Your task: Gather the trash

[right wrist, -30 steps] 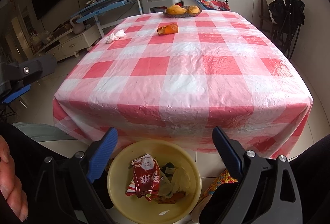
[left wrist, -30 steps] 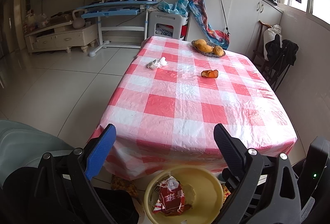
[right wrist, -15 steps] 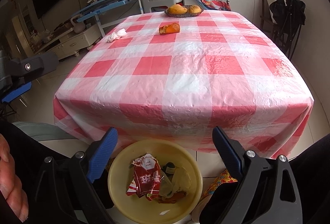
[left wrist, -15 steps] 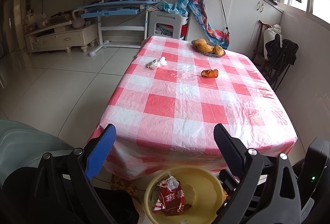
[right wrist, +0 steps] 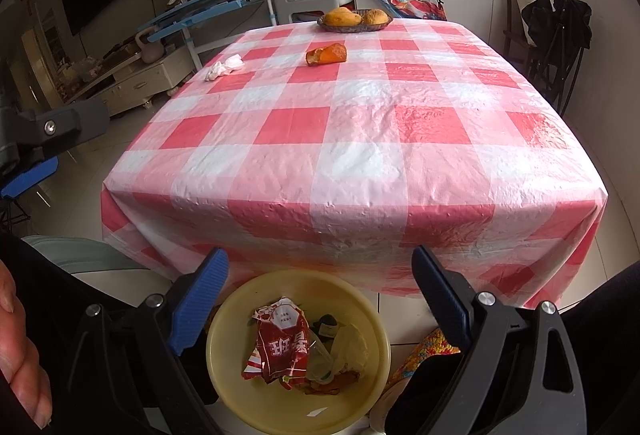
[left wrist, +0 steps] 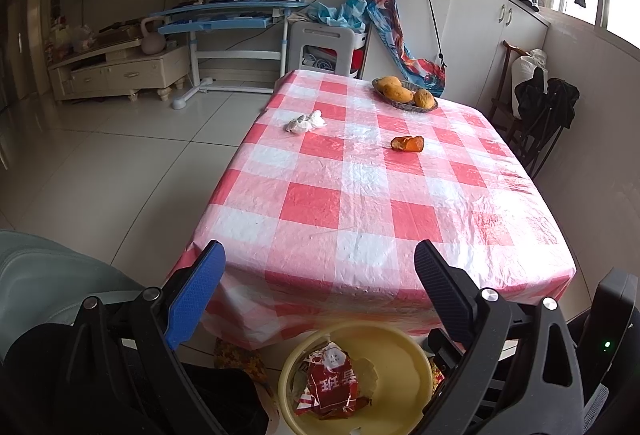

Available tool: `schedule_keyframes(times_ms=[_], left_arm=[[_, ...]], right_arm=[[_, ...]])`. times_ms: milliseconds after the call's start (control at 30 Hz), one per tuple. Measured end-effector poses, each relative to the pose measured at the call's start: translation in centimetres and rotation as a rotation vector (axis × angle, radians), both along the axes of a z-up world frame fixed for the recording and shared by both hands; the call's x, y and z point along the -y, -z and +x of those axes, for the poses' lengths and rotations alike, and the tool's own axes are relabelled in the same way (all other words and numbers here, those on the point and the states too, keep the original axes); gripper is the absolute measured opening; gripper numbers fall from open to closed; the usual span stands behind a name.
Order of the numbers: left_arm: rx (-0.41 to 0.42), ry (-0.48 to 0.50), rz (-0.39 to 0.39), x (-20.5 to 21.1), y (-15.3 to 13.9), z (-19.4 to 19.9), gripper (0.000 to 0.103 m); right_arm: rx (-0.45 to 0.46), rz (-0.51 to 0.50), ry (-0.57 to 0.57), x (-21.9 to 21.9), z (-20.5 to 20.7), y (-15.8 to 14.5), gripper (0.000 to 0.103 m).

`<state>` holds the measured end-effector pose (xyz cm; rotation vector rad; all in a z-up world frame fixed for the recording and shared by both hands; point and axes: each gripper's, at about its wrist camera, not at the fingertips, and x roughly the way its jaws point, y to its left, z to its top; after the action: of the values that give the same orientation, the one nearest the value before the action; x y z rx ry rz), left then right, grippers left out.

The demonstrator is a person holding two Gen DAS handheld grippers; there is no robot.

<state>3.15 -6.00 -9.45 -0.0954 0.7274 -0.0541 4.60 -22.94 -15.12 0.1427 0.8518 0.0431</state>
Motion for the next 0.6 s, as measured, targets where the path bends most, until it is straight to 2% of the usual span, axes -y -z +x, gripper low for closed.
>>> schedule_keyframes(times_ms=[600], left_arm=[[-0.001, -0.001, -0.002, -0.03, 0.06, 0.01, 0.092]], right_arm=[[-0.003, -0.008, -0.006, -0.07, 0.02, -0.02, 0.089]])
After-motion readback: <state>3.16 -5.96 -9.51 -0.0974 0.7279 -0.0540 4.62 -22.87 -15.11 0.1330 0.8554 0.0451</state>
